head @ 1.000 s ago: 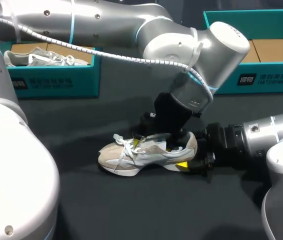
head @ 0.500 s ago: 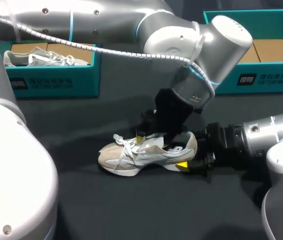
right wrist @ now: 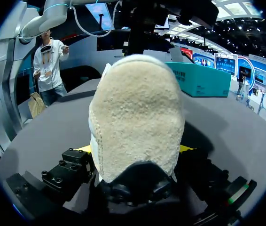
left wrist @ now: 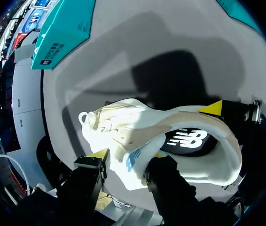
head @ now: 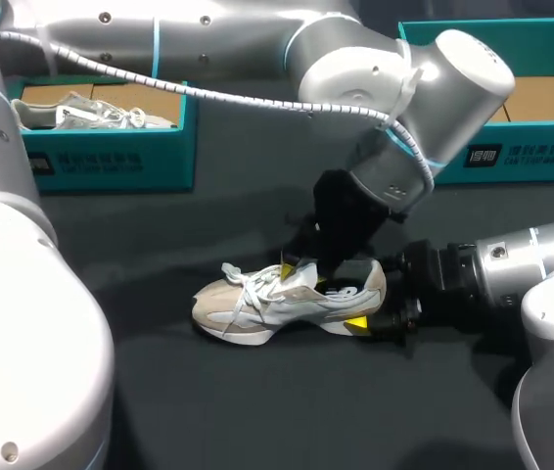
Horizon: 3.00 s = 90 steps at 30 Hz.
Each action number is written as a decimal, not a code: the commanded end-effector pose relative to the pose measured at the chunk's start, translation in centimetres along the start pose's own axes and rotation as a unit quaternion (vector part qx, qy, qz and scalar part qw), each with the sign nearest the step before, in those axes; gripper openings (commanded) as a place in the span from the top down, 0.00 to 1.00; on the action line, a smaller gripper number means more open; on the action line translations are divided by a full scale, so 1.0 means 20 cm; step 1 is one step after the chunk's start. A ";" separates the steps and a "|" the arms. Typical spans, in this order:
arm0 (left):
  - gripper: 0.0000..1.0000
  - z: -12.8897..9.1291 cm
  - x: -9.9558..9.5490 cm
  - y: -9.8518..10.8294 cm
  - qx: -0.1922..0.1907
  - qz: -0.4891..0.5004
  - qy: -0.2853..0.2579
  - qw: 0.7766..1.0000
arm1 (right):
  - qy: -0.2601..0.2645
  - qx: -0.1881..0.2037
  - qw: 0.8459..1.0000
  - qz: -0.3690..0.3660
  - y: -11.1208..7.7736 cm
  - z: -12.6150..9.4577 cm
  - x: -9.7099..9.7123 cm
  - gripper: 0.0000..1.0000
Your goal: Take the shoe out of the shoebox, open the shoe tongue, remove and reinsert the insole, then place the shoe into the shoebox
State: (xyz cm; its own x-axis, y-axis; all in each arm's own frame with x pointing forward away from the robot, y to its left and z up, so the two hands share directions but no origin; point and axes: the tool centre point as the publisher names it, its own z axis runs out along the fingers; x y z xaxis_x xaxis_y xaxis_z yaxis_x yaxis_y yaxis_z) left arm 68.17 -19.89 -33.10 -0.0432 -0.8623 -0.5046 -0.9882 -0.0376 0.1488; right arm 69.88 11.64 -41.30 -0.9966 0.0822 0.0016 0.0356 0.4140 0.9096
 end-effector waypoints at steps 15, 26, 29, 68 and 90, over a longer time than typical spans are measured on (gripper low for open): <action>1.00 -0.02 -0.10 0.08 0.009 0.005 0.021 1.000 | 0.000 0.003 1.000 0.000 0.01 0.00 0.00 1.00; 1.00 -0.01 -0.34 0.10 0.010 -0.035 0.131 0.991 | 0.000 0.003 1.000 0.000 0.01 0.00 0.00 1.00; 1.00 0.02 -0.37 0.10 0.009 -0.041 0.133 0.990 | 0.000 0.003 1.000 0.000 0.01 0.00 0.00 1.00; 0.66 0.47 -0.56 0.05 -0.006 -0.042 0.071 0.997 | 0.000 0.003 1.000 0.000 0.01 0.00 0.00 1.00; 0.53 -0.01 -0.62 0.10 0.110 0.006 0.160 0.981 | 0.000 0.003 1.000 0.000 0.01 0.00 0.00 1.00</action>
State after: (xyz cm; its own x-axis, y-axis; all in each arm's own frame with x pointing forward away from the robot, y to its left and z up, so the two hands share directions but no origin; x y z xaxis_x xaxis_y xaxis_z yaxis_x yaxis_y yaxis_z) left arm 67.03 -9.89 -28.66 -0.0272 -0.9678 -0.2502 -0.9993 0.0331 -0.0192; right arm 69.87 11.65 -41.28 -0.9966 0.0819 0.0021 0.0361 0.4151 0.9091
